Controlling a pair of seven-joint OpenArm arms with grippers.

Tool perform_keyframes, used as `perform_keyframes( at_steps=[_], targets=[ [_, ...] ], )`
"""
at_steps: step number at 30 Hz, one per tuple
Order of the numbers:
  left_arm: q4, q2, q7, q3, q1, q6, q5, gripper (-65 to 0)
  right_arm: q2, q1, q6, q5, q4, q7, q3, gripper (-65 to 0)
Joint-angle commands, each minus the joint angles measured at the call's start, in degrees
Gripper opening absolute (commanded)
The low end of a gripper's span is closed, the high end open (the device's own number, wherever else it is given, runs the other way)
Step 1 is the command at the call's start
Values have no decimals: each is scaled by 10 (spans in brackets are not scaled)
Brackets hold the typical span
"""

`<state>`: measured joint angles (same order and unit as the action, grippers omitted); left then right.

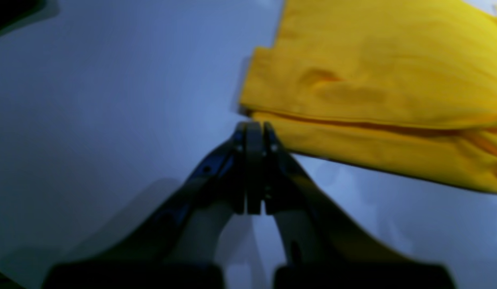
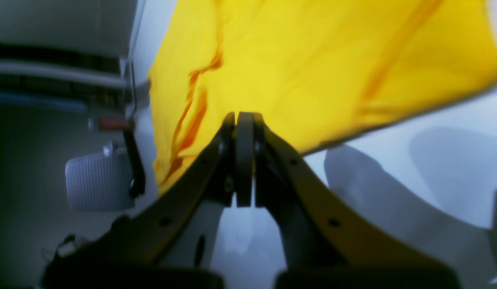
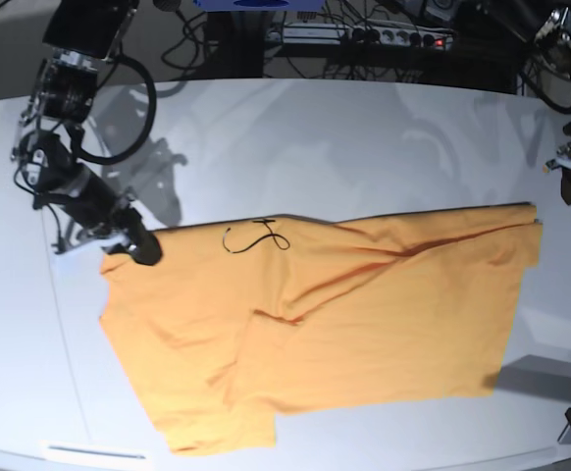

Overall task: Fold the T-shirt properly
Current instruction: 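Move the left gripper to the opposite shirt corner and grasp it, then pull the held shirt edge toward the robot with both grippers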

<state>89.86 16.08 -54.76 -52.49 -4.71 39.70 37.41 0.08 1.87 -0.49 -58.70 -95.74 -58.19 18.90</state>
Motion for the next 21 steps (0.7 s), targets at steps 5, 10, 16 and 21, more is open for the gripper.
perform_keyframes(
  at_steps=[5,10,16,21],
  targets=[
    [-9,13,16,1,46,3,-33,-650,6,-33,70,-13,22,9,-16,-647],
    [-31,17,22,67,76,3,-76,-650,15,-52,95,-12,60,9,-17,-647],
    [-41,16,109,173,80,3,-151,-650,49,-89,127,-12,106,13,-48,-647],
    [-133,16,112,190,117,3,-156,-650,61,-109,128,-12,168,47,-50,-647]
  ],
)
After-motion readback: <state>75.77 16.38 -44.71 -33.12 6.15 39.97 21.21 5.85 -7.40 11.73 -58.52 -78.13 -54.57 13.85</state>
